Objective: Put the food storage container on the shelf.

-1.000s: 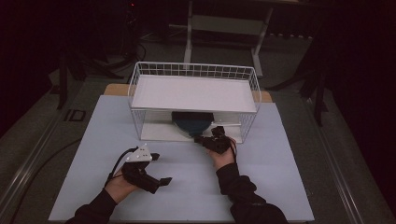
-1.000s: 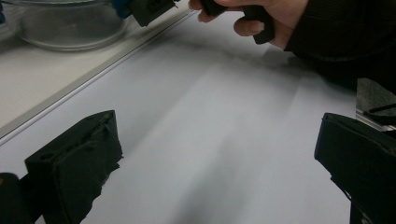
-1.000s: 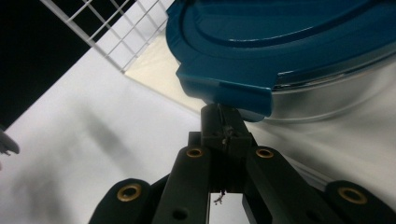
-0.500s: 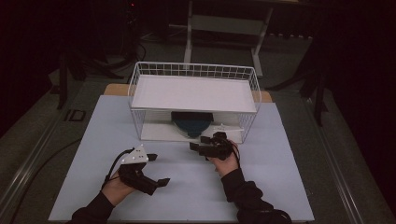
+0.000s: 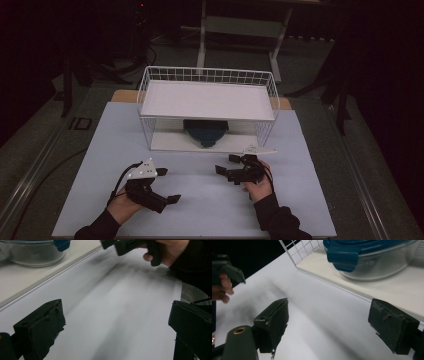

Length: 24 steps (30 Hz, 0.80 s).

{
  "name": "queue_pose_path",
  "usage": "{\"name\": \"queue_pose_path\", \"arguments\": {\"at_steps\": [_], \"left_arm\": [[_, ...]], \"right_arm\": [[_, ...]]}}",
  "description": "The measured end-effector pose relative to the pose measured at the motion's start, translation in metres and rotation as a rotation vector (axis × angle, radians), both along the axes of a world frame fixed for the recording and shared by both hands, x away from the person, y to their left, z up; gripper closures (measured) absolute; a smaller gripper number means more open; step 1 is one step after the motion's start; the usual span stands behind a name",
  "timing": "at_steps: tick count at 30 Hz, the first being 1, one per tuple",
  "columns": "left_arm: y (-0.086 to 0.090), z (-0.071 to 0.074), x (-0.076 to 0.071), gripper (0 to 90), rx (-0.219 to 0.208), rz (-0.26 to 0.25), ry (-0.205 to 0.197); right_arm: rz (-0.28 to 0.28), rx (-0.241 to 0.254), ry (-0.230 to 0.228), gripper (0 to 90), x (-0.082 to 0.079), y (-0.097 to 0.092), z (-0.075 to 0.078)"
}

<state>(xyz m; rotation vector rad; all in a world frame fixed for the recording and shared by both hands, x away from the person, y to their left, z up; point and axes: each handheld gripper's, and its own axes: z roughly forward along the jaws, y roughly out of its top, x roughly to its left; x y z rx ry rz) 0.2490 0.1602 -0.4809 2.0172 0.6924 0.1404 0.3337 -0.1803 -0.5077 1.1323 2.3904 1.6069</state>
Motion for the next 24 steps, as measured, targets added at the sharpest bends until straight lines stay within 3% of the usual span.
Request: {"name": "queue_pose_path", "arguments": {"at_steps": [10, 24], "left_arm": [[0.002, -0.001, -0.002, 0.4, 0.002, -0.002, 0.001], [0.000, -0.004, -0.003, 0.4, 0.007, -0.019, 0.005]], "right_arm": [[0.008, -0.038, -0.011, 16.0, -0.031, -0.025, -0.003], [-0.024, -0.064, -0.030, 16.1, -0.051, -0.054, -0.007]]}}
